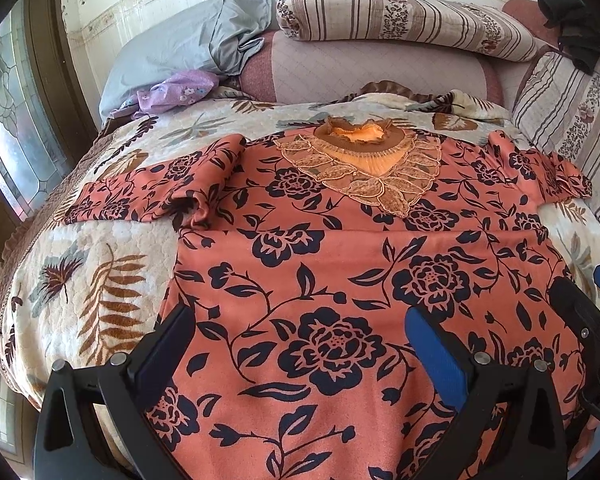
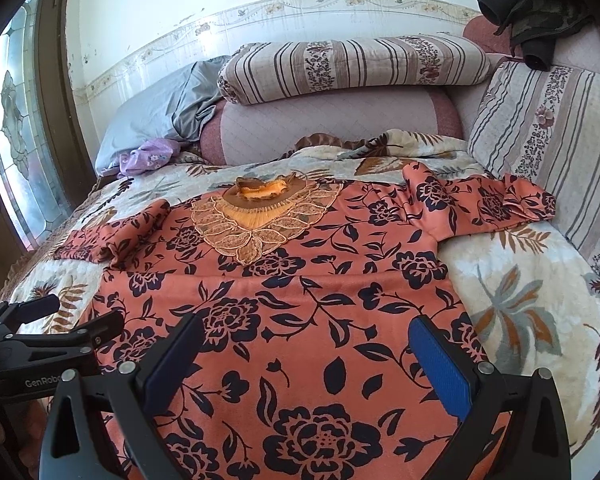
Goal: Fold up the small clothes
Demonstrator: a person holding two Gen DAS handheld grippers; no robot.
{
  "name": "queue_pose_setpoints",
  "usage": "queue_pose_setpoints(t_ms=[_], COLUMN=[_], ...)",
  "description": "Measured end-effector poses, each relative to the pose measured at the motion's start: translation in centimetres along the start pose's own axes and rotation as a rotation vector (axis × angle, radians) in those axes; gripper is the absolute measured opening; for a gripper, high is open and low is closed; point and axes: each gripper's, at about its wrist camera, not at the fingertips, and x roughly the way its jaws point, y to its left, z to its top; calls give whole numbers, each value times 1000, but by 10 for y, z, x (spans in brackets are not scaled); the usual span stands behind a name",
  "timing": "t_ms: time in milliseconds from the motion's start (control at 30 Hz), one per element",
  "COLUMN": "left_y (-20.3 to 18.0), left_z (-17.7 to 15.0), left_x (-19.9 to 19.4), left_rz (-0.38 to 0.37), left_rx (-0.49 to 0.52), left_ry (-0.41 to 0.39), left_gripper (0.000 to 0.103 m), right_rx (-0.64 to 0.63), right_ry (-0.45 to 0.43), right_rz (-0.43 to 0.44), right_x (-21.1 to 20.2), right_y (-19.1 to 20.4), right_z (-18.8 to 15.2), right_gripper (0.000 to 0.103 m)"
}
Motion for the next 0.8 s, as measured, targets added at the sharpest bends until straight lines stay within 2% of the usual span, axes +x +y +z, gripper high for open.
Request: queue_pose_setpoints(t_ms=[800], left_y=[-2], left_z=[2], left_x=[21], left_rz=[-18], left_rx=[0], left_ry=[22], left_gripper=[103], right_rx=[-5], right_ry=[25], right_rz=[7], right_x=[10], right_y=[4], right_z=[0], right_gripper=[103])
